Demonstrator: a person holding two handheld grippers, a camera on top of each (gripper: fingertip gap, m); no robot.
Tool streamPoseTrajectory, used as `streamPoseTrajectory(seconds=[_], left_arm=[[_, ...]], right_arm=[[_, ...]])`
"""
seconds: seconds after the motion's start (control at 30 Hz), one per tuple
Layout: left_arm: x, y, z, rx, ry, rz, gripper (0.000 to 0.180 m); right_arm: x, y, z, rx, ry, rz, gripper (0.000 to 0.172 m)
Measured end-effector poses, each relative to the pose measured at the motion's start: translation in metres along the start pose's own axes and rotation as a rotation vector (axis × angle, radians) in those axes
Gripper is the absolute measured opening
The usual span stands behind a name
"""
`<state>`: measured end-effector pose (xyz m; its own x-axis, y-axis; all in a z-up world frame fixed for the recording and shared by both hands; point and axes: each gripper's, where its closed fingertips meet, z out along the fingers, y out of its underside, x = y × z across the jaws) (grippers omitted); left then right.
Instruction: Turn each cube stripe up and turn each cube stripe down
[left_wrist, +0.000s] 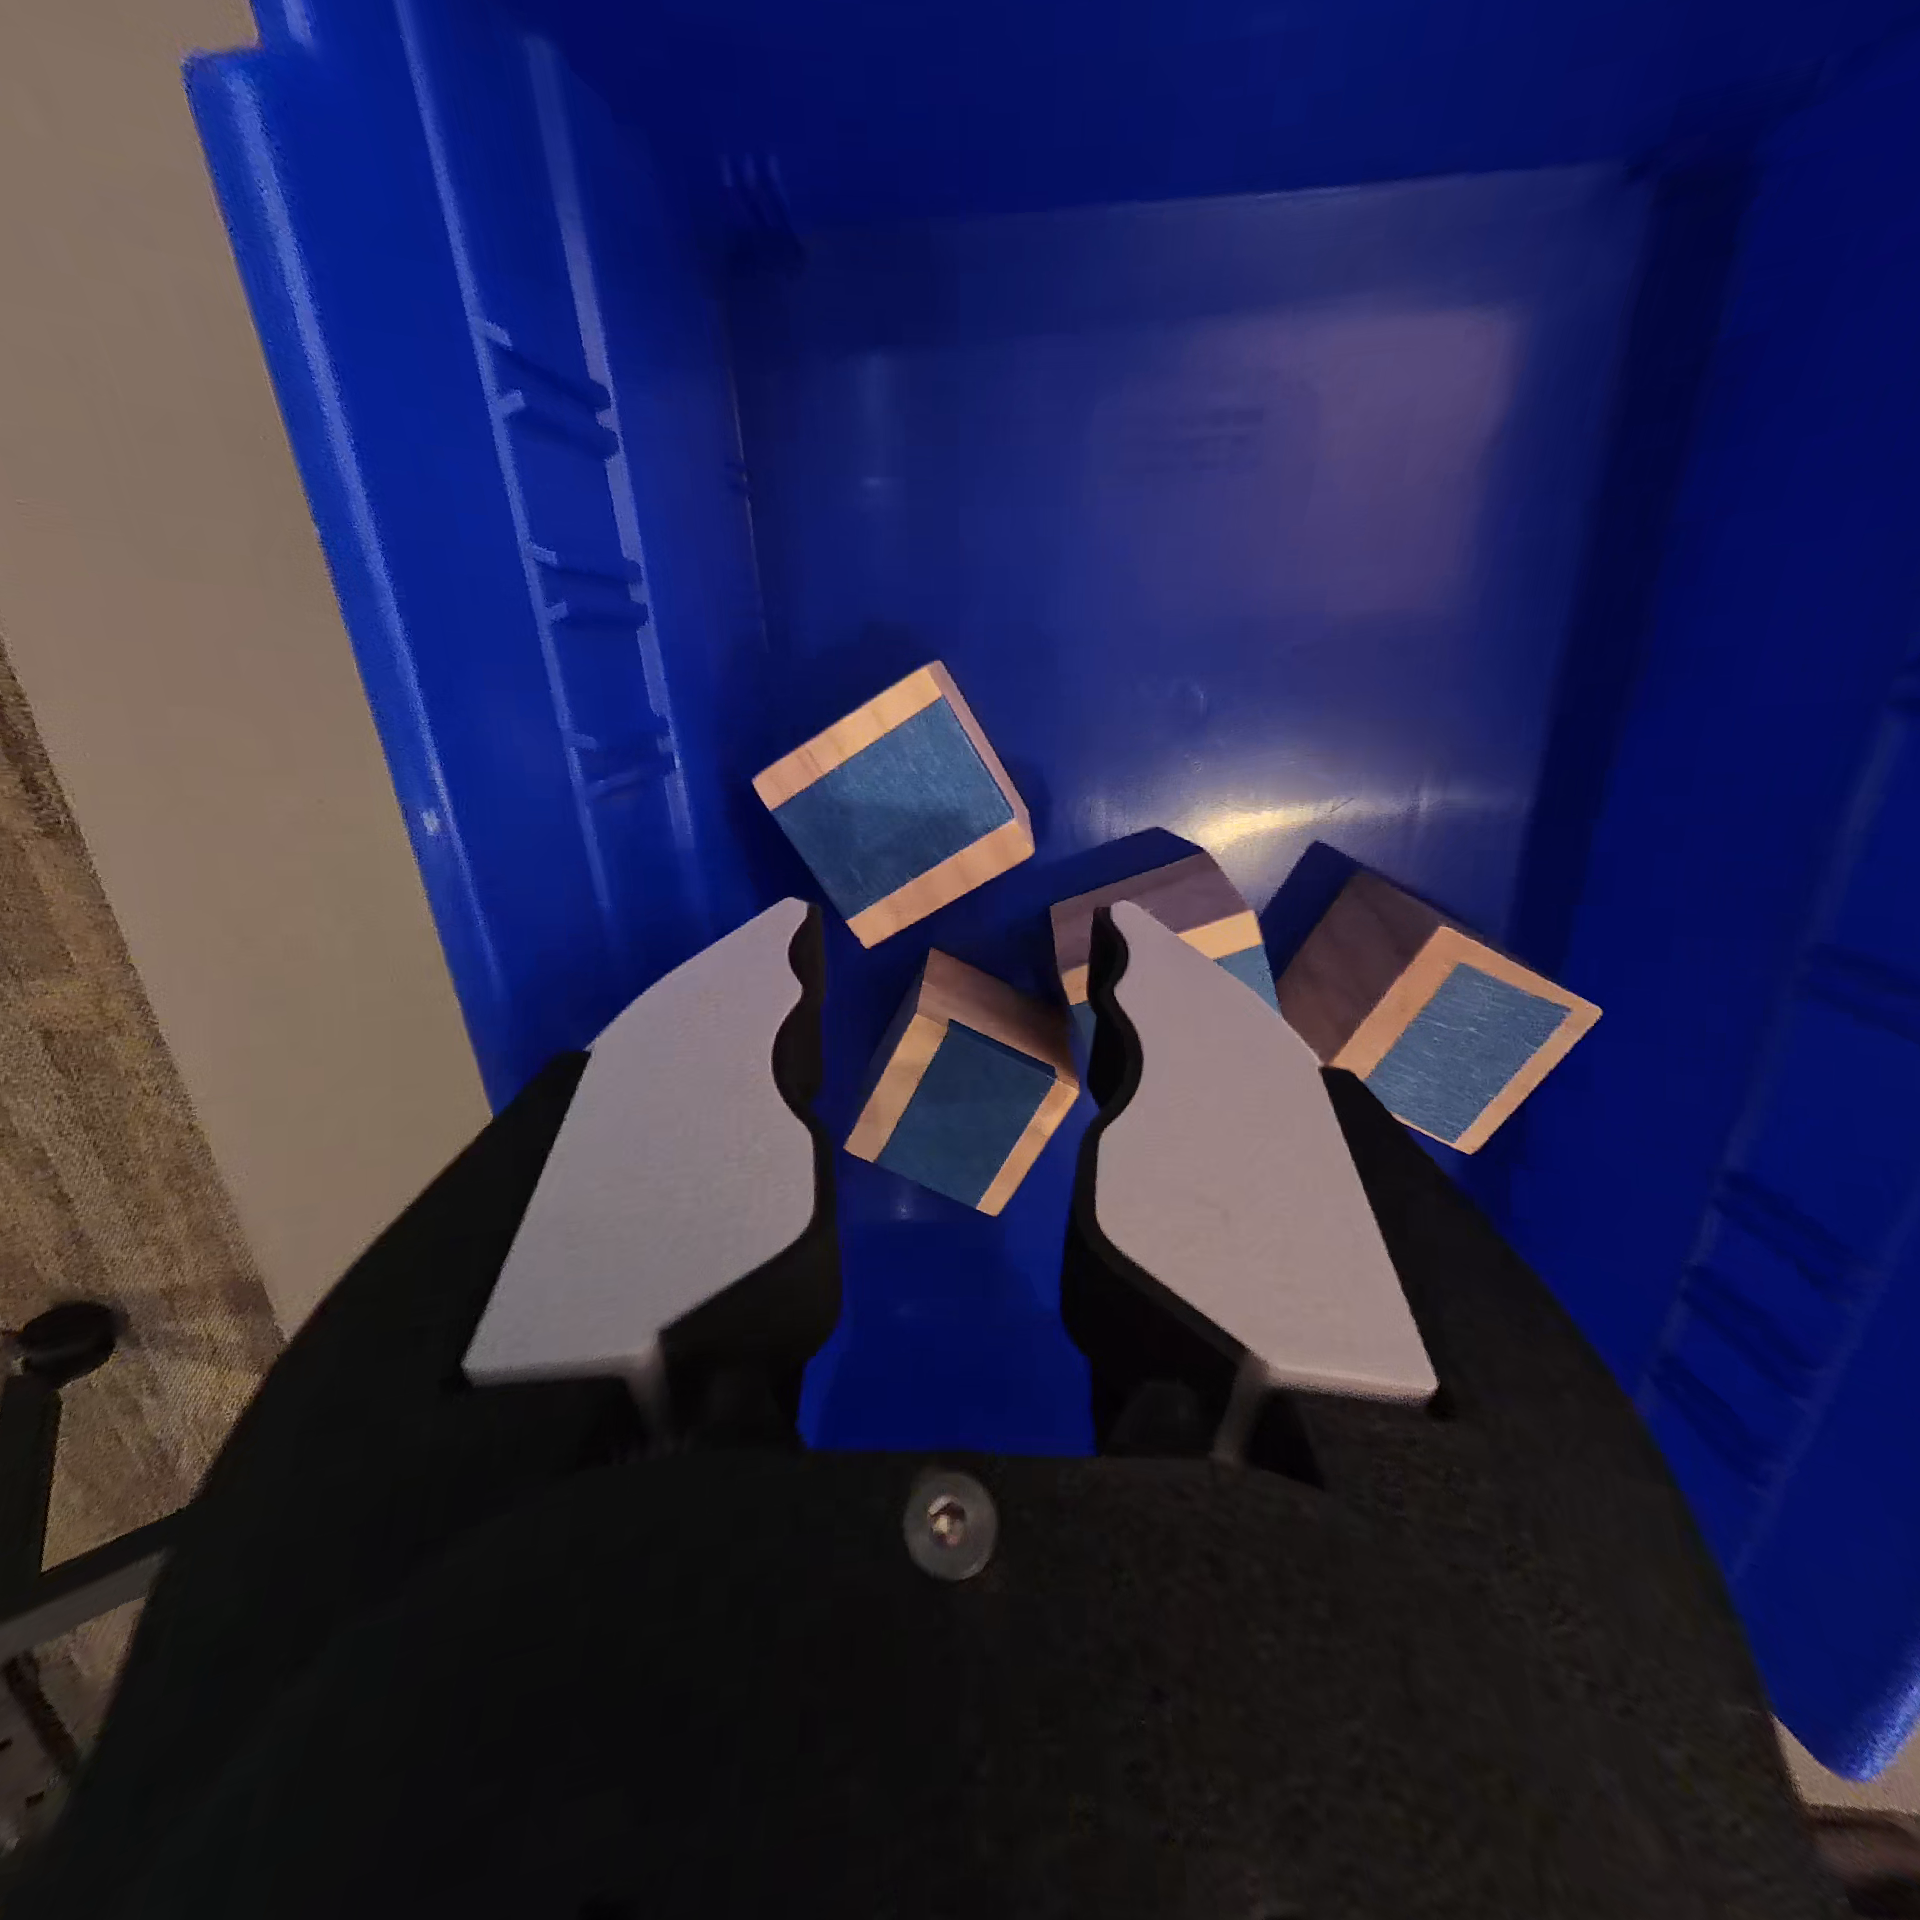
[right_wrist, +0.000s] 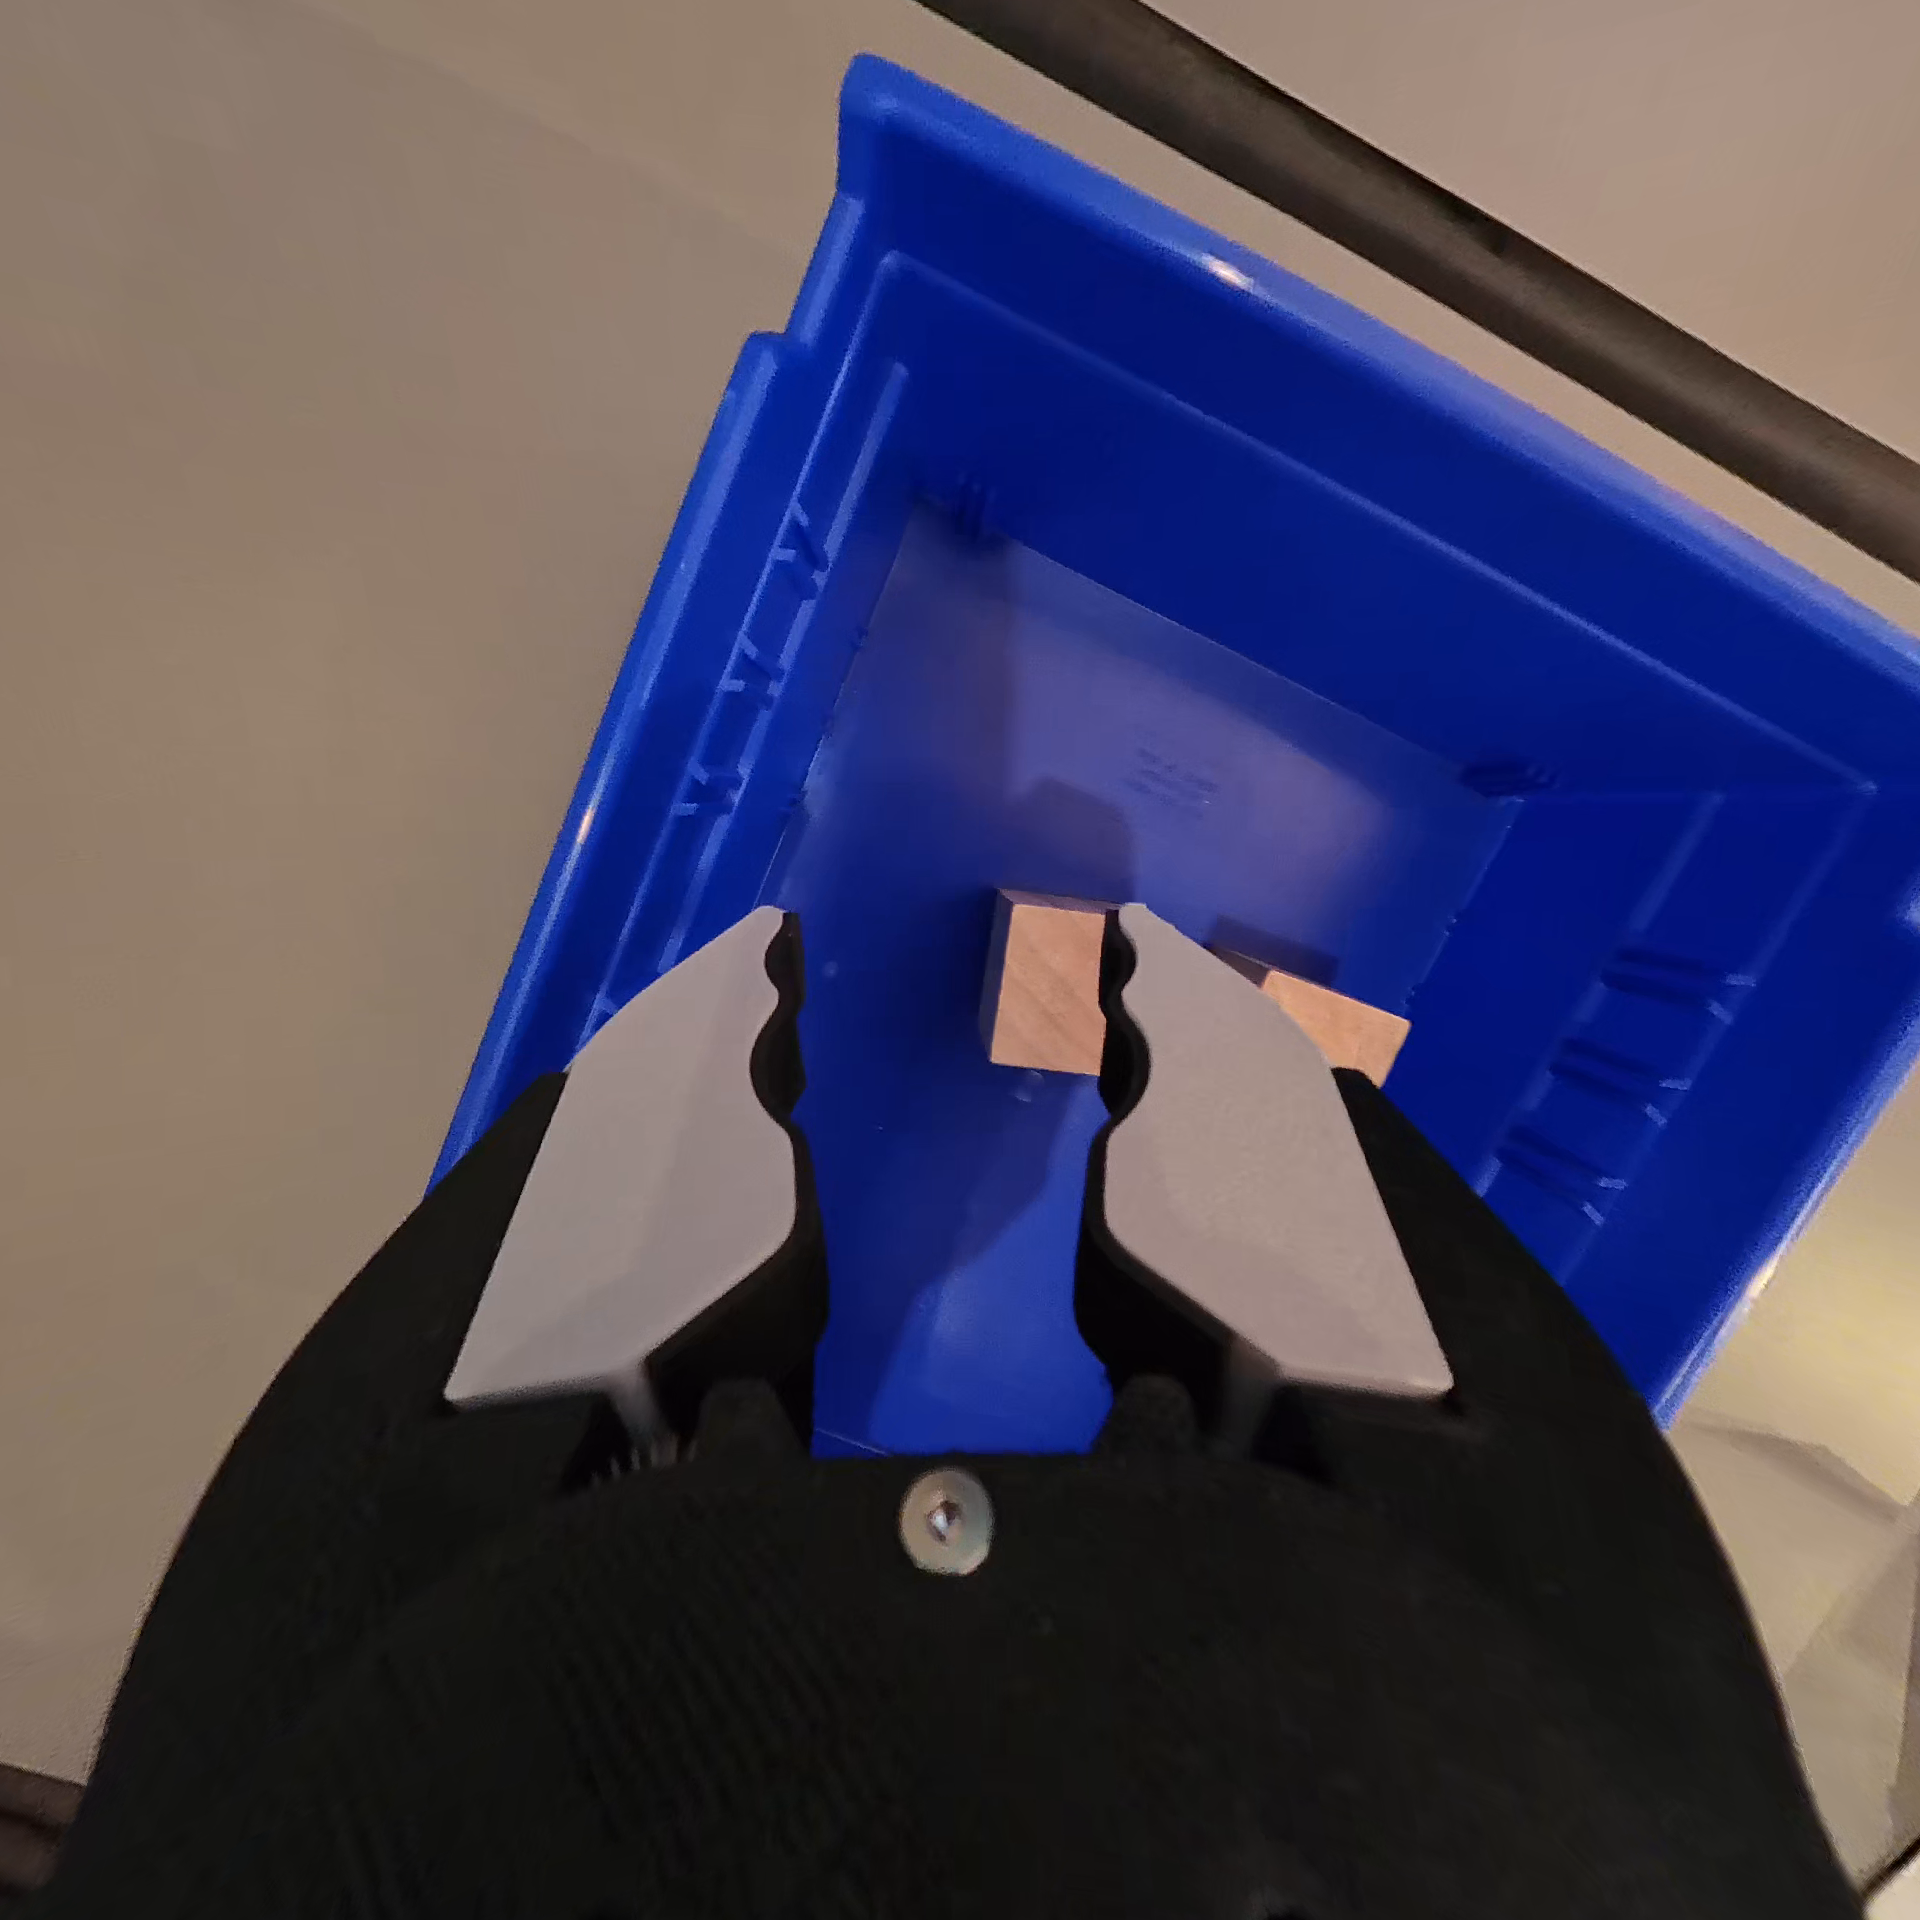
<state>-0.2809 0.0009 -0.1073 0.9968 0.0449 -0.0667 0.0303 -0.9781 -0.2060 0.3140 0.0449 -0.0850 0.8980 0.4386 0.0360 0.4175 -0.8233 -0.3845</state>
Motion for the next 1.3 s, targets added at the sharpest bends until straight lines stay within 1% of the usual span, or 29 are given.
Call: streamPoseTrajectory(seconds=[0.03, 0.3, 0.43, 0.57, 0.67, 0.77, 0.83, 0.93, 1.13, 1.23, 1.3], left_arm=[[-0.001, 0.001, 0.002, -0.008, -0.004, -0.004, 0.051], [-0.009, 0.001, 0.017, -0.046, -0.043, -0.030, 0.053], [-0.012, -0.011, 0.020, 0.001, -0.071, -0.050, 0.047], [-0.011, -0.014, 0.022, 0.006, -0.100, -0.040, 0.049], [-0.005, -0.015, 0.022, 0.010, -0.067, -0.050, 0.056], [-0.007, -0.017, 0.025, 0.019, -0.055, -0.083, 0.057], [-0.010, -0.020, 0.027, 0.033, -0.071, -0.092, 0.050], [-0.010, -0.022, 0.028, 0.036, -0.083, -0.106, 0.049], [-0.012, -0.021, 0.031, 0.001, -0.202, -0.008, 0.049], [-0.003, -0.024, 0.030, 0.014, -0.159, 0.033, 0.049], [0.001, -0.030, 0.021, 0.053, -0.159, 0.064, 0.049]], right_arm=[[-0.001, 0.001, 0.001, -0.007, 0.001, -0.007, 0.057], [-0.010, 0.001, 0.007, -0.036, 0.012, -0.055, 0.057], [-0.013, 0.000, 0.007, -0.041, 0.017, -0.068, 0.057], [-0.014, 0.002, 0.010, -0.055, 0.022, -0.080, 0.057], [-0.015, 0.002, 0.010, -0.058, 0.023, -0.087, 0.057], [-0.016, 0.002, 0.010, -0.062, 0.029, -0.094, 0.056], [-0.015, 0.002, 0.010, -0.063, 0.034, -0.097, 0.056], [-0.015, 0.002, 0.010, -0.065, 0.044, -0.106, 0.056], [-0.015, 0.002, 0.010, -0.071, 0.056, -0.122, 0.054], [-0.015, 0.002, 0.011, -0.074, 0.063, -0.132, 0.053], [-0.015, 0.002, 0.010, -0.073, 0.068, -0.136, 0.053]])
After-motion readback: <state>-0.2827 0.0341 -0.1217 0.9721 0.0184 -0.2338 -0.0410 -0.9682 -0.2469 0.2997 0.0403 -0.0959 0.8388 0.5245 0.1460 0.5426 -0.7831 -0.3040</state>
